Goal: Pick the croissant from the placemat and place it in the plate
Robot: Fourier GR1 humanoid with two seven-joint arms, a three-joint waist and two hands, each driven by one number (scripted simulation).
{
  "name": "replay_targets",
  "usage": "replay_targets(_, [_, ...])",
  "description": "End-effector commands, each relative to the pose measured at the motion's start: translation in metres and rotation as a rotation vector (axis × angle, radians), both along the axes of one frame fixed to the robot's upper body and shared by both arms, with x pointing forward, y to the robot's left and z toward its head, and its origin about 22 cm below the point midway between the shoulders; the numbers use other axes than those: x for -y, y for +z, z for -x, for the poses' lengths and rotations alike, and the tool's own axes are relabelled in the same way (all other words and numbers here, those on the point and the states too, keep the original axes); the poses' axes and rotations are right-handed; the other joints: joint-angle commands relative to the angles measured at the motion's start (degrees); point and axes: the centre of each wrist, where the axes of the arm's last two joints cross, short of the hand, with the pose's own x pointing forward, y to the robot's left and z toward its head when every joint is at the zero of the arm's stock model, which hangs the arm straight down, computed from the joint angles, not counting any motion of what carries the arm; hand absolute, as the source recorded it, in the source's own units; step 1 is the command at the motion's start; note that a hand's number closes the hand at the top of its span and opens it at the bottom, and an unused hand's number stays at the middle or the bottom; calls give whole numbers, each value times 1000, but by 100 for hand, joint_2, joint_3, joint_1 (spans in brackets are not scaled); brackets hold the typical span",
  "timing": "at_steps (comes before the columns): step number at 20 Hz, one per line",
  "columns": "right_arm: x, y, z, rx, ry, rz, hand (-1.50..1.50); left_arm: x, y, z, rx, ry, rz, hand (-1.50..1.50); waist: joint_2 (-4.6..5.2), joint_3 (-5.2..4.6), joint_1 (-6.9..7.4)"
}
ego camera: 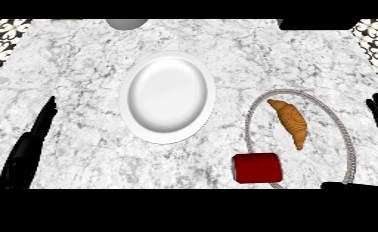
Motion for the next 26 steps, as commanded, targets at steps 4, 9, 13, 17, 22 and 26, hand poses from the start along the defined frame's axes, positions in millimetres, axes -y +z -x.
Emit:
replay_targets(4, [2, 31, -16, -211, -22, 278, -150, -4, 13, -13, 7, -14, 12, 0, 17, 4, 74])
replay_targets(9, [11, 50, -47, -355, -20, 370, -150, 1, -2, -6, 10, -4, -2, 0, 27, 5, 112])
replay_targets(13, [-18, 52, -66, -453, 26, 463, -150, -5, -3, -11, -3, -19, 7, 0, 31, 3, 136])
replay_targets(17, [-5, 35, -84, -537, 63, 533, -150, 19, -4, -5, 19, -17, -6, 0, 24, 9, 135])
replay_targets(22, [2, 14, -97, -615, 106, 669, -150, -5, -12, -3, 15, -8, 15, 0, 25, 8, 114])
replay_targets(26, [-11, 12, -100, -618, 147, 673, -150, 7, 3, 5, 3, -20, 16, 0, 9, 9, 71])
